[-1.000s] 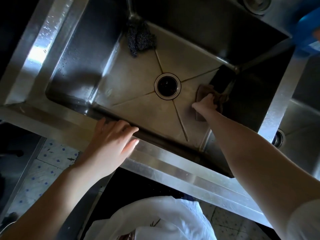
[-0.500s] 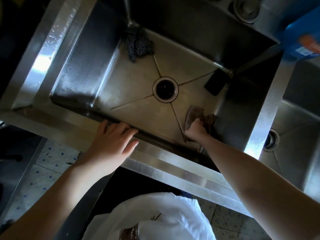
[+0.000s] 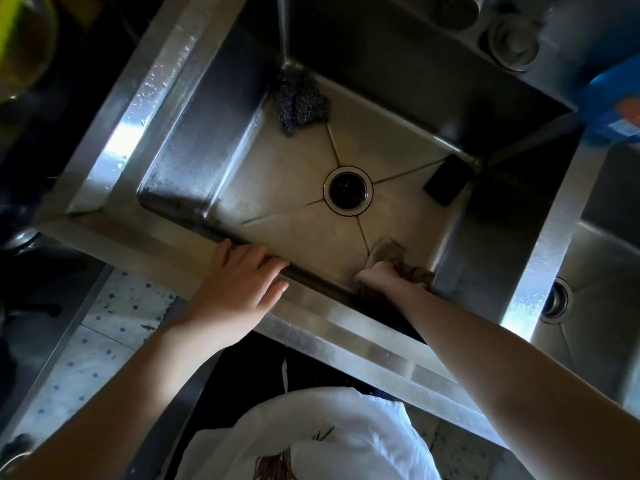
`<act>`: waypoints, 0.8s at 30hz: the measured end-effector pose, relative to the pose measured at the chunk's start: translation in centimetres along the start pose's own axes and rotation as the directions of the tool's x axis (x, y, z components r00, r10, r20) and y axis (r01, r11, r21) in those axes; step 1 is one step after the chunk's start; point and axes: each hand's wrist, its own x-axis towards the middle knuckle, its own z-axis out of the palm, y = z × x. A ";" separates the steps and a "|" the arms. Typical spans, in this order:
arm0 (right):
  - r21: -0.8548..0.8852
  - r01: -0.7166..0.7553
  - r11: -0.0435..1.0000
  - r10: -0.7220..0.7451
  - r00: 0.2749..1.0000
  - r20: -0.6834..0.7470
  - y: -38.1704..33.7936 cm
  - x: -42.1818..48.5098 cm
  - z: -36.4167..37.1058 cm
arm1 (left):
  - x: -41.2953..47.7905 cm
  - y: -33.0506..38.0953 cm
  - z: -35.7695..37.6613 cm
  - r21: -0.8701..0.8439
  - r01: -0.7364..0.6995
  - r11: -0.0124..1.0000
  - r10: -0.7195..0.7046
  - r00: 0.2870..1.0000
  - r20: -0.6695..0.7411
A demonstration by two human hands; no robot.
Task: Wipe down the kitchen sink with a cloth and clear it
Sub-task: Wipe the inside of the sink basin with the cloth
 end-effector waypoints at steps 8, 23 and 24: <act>0.060 0.106 0.993 -0.111 0.990 0.082 -6.9 -1.7 1.9 | 0.0 -1.7 -1.1 0.023 0.025 0.999 -0.024 0.999 -0.029; 0.437 -0.043 0.898 0.072 0.996 -0.051 -5.3 1.4 -4.9 | 5.4 -6.1 -5.9 0.042 -0.109 0.993 0.112 0.990 -0.080; 0.458 -0.051 0.888 0.100 0.992 -0.083 -5.5 1.9 -5.4 | 6.0 -6.5 -6.2 0.043 -0.122 0.992 0.125 0.989 -0.083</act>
